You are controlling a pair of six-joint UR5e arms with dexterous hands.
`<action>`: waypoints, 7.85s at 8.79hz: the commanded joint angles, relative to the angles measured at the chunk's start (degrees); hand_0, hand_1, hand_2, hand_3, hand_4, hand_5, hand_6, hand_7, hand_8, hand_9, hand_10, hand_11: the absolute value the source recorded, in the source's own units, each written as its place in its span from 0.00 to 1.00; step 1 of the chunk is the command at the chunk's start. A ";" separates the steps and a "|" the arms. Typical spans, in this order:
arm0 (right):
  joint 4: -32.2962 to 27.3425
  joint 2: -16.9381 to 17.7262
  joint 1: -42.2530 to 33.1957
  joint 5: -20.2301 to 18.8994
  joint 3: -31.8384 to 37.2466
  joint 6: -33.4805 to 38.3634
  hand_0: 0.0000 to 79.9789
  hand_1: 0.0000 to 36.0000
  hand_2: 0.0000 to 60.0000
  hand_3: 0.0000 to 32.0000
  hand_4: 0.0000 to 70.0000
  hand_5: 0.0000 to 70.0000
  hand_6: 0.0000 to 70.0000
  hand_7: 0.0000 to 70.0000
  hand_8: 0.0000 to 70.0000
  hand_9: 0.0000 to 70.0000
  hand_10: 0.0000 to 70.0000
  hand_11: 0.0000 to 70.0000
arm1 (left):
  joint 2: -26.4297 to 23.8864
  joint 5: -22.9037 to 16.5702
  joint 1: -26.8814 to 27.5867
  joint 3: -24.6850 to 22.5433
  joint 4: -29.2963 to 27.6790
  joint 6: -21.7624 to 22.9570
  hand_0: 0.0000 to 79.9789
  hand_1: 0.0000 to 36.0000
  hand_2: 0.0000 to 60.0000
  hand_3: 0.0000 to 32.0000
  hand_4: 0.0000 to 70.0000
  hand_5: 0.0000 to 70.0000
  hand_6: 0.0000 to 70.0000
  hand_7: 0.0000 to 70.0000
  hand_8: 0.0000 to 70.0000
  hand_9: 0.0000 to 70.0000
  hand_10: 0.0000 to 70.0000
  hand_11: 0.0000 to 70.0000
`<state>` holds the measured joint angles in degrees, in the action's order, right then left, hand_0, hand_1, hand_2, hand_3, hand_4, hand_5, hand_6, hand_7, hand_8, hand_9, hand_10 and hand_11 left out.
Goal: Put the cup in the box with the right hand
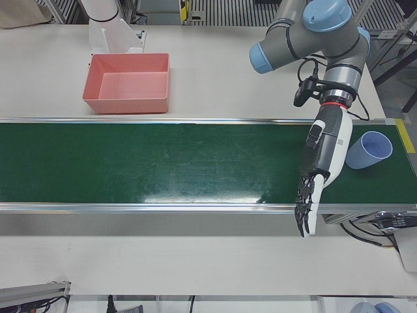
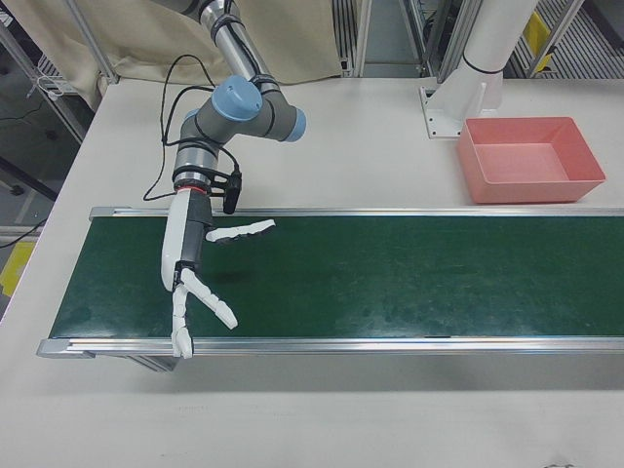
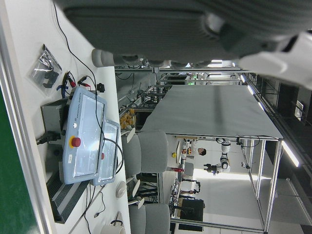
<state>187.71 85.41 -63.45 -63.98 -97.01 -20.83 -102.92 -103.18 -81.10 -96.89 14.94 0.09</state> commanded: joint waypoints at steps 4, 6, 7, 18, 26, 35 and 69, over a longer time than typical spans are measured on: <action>0.03 2.55 -1.41 -0.26 -1.42 0.35 0.58 0.11 0.00 0.00 0.30 0.03 0.05 0.21 0.02 0.09 0.06 0.09 | 0.00 0.00 0.07 0.21 -0.09 0.00 0.00 0.00 0.00 0.00 0.00 0.00 0.00 0.00 0.00 0.00 0.00 0.00; -0.06 5.47 -1.06 -0.26 -3.97 0.53 0.58 0.11 0.00 0.00 0.28 0.03 0.05 0.19 0.02 0.08 0.05 0.09 | 0.00 0.00 -0.02 -0.06 0.00 0.00 0.00 0.00 0.00 0.00 0.00 0.00 0.00 0.00 0.00 0.00 0.00 0.00; -0.06 5.38 -1.06 -0.26 -4.33 1.05 0.58 0.11 0.00 0.00 0.23 0.04 0.04 0.17 0.02 0.08 0.06 0.09 | 0.00 0.00 -0.02 -0.06 0.09 0.00 0.00 0.00 0.00 0.00 0.00 0.00 0.00 0.00 0.00 0.00 0.00 0.00; 0.29 -0.41 -14.42 -8.52 -0.91 -1.23 0.58 0.05 0.00 0.05 0.30 0.03 0.05 0.23 0.05 0.13 0.09 0.14 | 0.09 0.00 -0.02 0.03 -0.09 0.00 0.00 0.00 0.00 0.00 0.00 0.00 0.00 0.00 0.00 0.00 0.00 0.00; 0.03 3.11 -11.52 -10.29 -2.94 3.52 0.58 0.10 0.00 0.76 0.20 0.03 0.01 0.21 0.00 0.05 0.05 0.09 | 0.00 0.00 -0.11 -0.06 0.00 0.00 0.00 0.00 0.00 0.00 0.00 0.00 0.00 0.00 0.00 0.00 0.00 0.00; 0.03 1.07 -13.01 -10.02 -0.99 3.95 0.58 0.12 0.00 0.46 0.36 0.03 0.04 0.31 0.03 0.12 0.07 0.11 | 0.09 0.00 -0.11 0.03 -0.09 0.00 0.00 0.00 0.00 0.00 0.00 0.00 0.00 0.00 0.00 0.00 0.00 0.00; 0.91 3.00 1.05 2.02 -1.34 4.40 0.59 0.20 0.00 0.00 0.00 0.06 0.03 0.03 0.00 0.00 0.04 0.08 | 0.09 0.00 -0.11 -0.23 0.00 0.00 0.00 0.00 0.00 0.00 0.00 0.00 0.00 0.00 0.00 0.00 0.00 0.00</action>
<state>188.35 87.72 -62.61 -62.21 -98.21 -16.34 -102.91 -103.18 -81.21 -97.12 14.94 0.09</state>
